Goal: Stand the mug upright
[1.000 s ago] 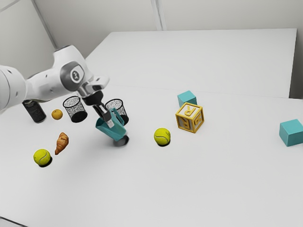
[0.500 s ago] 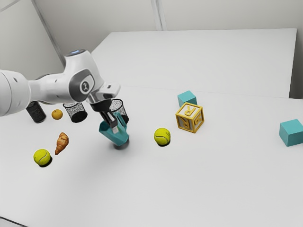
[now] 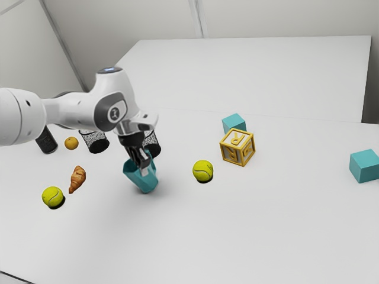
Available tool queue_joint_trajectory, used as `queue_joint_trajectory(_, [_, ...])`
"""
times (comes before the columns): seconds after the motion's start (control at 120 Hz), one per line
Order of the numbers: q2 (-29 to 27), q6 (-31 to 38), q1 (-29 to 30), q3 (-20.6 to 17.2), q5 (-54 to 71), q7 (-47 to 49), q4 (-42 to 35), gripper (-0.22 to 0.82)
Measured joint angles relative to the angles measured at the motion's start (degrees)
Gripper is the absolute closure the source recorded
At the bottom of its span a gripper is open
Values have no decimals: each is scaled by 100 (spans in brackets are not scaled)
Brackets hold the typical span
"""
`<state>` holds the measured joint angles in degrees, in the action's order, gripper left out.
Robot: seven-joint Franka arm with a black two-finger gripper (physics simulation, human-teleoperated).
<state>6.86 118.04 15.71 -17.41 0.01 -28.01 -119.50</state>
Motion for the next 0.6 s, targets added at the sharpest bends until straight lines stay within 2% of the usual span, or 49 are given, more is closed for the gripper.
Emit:
queue_joint_trajectory(0.133, [88, 2, -43, -3, 73, 167, 3, 79])
queue_joint_trajectory(0.2, [105, -2, -62, -1, 99, 232, 3, 75])
queue_joint_trajectory(0.292, [115, -8, -71, 1, 114, 305, 3, 63])
queue_joint_trajectory(0.433, [66, -3, -97, 0, 124, 397, 3, 39])
queue_joint_trajectory(0.6, [-163, -7, -87, -58, 116, 480, 64, 22])
